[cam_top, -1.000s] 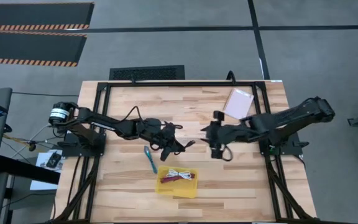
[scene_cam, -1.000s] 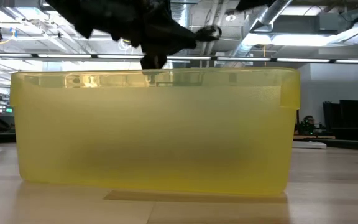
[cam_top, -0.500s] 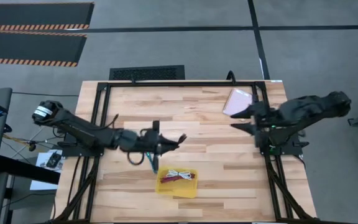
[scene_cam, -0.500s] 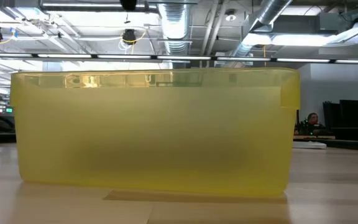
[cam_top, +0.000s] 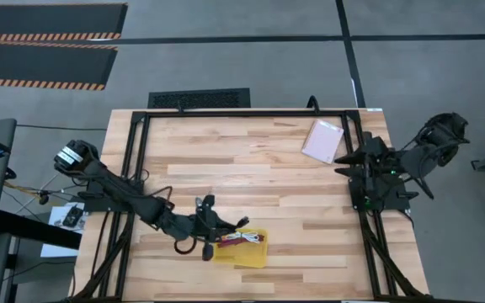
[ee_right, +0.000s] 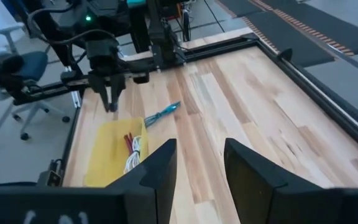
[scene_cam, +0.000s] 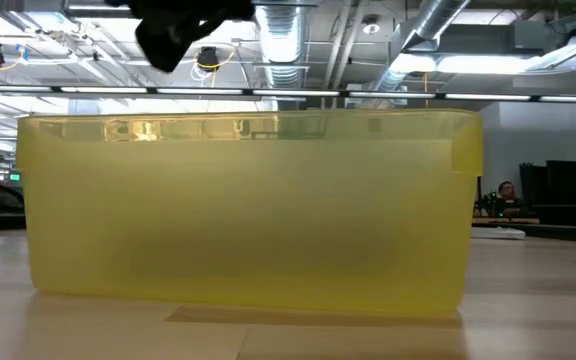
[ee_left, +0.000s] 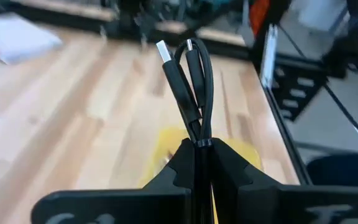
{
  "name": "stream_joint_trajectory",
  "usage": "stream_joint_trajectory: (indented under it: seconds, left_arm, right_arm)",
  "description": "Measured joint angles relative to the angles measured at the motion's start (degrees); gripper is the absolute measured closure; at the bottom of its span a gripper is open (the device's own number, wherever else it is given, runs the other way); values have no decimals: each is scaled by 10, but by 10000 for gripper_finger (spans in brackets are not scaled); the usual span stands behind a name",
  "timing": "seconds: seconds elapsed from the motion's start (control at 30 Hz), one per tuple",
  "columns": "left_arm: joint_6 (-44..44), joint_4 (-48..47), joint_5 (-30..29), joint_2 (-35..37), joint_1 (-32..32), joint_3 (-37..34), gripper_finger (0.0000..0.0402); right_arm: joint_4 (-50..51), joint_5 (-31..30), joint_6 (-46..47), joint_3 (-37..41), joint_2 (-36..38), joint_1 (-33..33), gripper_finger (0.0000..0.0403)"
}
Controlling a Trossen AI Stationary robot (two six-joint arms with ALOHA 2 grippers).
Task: Pick and place USB-C Cables
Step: Put the black charger cable into the yellow bin
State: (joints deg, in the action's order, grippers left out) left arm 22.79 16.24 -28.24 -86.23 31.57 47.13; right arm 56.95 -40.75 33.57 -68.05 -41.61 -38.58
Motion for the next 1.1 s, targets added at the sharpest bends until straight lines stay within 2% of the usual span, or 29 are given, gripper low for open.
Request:
stream_joint_trajectory:
  seconds: [0.07,0.2,0.4,0.5,0.7,0.93,1.1]
  left_arm:
    - [23,-15,9,-11,5,1,399]
    - [51,-106,39,-52,6,43,399]
    - [70,-295,74,-126,-7,174,399]
    - [73,-347,93,-165,-9,233,399]
    - [108,-399,135,-233,-20,299,393]
    - [109,-375,209,-280,-24,301,395]
    - [108,-375,218,-284,-27,301,378]
  right_arm:
    - [0,-3,0,0,-6,-5,248]
    - [0,-3,0,0,-19,-3,249]
    - [-2,-3,0,1,-31,-3,251]
    - [-4,-2,1,1,-36,-3,251]
    - [-4,1,0,1,-42,-3,251]
    - [-4,4,0,1,-46,-20,251]
    - [-4,3,0,1,-50,-32,251]
